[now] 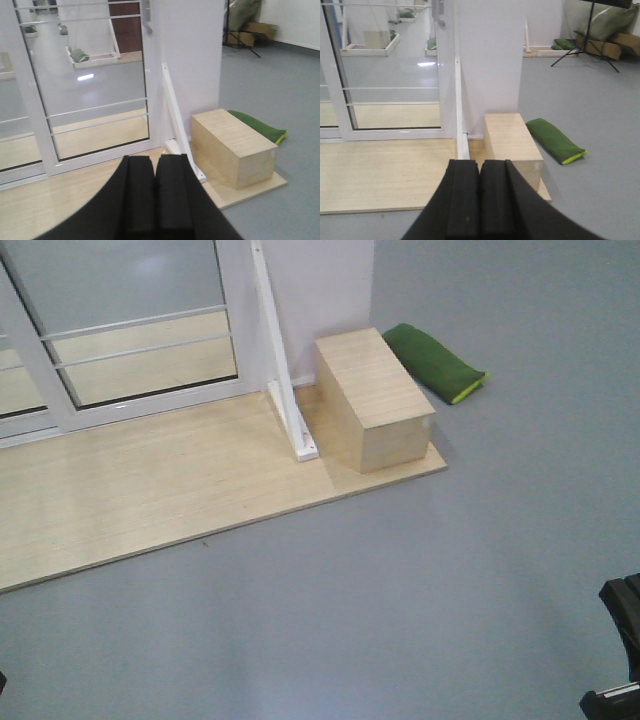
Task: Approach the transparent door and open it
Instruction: 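Drive the base forward to the glass sliding door, then stop the base in front of the door near its silver handle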
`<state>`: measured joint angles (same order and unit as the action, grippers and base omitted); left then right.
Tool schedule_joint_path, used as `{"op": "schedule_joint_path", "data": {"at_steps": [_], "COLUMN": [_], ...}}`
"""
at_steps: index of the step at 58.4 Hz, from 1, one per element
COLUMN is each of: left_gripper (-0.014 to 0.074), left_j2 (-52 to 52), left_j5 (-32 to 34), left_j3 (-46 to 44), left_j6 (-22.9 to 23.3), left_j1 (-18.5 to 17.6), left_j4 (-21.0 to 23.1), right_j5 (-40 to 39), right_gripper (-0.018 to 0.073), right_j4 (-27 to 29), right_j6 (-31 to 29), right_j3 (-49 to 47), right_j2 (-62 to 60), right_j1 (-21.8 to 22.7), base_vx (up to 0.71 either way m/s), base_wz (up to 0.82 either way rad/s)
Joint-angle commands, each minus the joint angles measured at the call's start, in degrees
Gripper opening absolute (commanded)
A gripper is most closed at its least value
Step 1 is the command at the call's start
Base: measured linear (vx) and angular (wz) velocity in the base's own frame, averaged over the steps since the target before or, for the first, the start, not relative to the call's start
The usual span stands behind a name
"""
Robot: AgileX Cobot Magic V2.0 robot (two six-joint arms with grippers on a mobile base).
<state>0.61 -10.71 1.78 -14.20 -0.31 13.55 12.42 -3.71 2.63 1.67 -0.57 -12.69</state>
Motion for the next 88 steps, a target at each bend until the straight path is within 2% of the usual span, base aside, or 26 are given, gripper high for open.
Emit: {"op": "schedule_joint_path", "data": {"at_steps": [1, 36, 88], "left_gripper": [-0.0006, -0.0006, -0.0006], "left_j2": [0.8, 0.8, 0.8], "left_j5": [4.5, 4.5, 4.5], "left_j3": [0.8, 0.8, 0.8], "left_j6": [0.1, 0.1, 0.1], "left_j1": [-0.3, -0.3, -0.3], "left_j4": [0.3, 0.3, 0.3], "right_j5": [-4.6, -4.1, -4.0], "right_gripper": [-0.0009, -0.0009, -0.0009], "right_j4": [-0.2, -0.2, -0.2], "right_j6": [-0.1, -0.1, -0.1], "right_j3": [0.3, 0.3, 0.3], "right_j2": [-0.9, -0.9, -0.9], "right_j1": [0.2, 0.2, 0.2], "base_vx": [0.43, 0.42, 0.44], "base_wz": [0.53, 0.45, 0.09]}}
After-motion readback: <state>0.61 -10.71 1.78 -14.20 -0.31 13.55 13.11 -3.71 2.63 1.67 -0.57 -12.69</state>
